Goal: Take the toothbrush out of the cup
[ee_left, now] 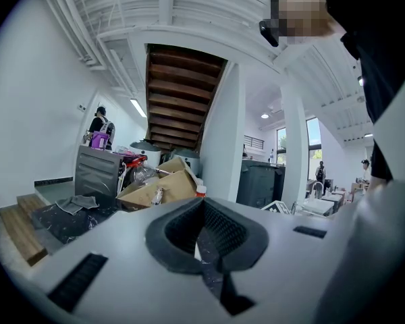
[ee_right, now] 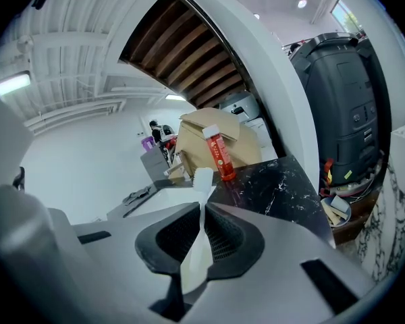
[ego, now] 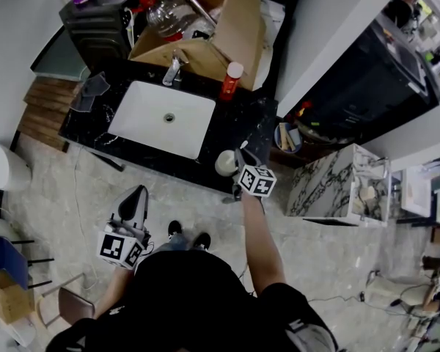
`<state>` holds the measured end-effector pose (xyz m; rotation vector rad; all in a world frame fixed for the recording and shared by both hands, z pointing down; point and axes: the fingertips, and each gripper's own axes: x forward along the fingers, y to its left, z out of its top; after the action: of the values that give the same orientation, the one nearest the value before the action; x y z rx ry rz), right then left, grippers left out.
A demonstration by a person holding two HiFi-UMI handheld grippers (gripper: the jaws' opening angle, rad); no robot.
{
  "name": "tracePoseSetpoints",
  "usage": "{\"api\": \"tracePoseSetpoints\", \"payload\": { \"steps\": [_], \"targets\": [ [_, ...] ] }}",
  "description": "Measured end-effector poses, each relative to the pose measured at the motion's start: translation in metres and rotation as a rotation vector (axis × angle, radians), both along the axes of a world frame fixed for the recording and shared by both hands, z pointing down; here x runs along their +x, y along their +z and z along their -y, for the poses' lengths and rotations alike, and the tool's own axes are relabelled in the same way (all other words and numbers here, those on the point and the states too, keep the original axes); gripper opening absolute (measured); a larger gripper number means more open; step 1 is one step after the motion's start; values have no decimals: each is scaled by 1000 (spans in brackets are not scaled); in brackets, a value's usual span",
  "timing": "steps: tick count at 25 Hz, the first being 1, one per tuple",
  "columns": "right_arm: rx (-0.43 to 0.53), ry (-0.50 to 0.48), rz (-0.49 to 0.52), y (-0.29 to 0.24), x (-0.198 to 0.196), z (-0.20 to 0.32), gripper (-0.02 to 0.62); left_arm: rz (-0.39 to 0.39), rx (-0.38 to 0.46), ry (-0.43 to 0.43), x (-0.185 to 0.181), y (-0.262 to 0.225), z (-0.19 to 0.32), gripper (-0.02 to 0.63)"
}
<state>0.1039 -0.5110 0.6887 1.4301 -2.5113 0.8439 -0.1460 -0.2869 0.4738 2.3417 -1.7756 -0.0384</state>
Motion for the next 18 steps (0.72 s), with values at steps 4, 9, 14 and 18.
{"api": "tracePoseSetpoints", "payload": {
  "steps": [4, 9, 14, 18],
  "targets": [
    [18, -10, 13, -7, -4, -1, 30, -1, -3, 1, -1, 1, 0, 5],
    [58, -21, -2, -18, -7, -2, 29, -3, 0, 5, -1, 0, 0, 3],
    [90, -17, 0, -30, -6, -6, 28, -7, 8, 15, 0, -1, -2, 5],
    [113, -15, 19, -42, -7, -11, 28, -8, 11, 23, 0, -1, -3, 3]
  ]
}}
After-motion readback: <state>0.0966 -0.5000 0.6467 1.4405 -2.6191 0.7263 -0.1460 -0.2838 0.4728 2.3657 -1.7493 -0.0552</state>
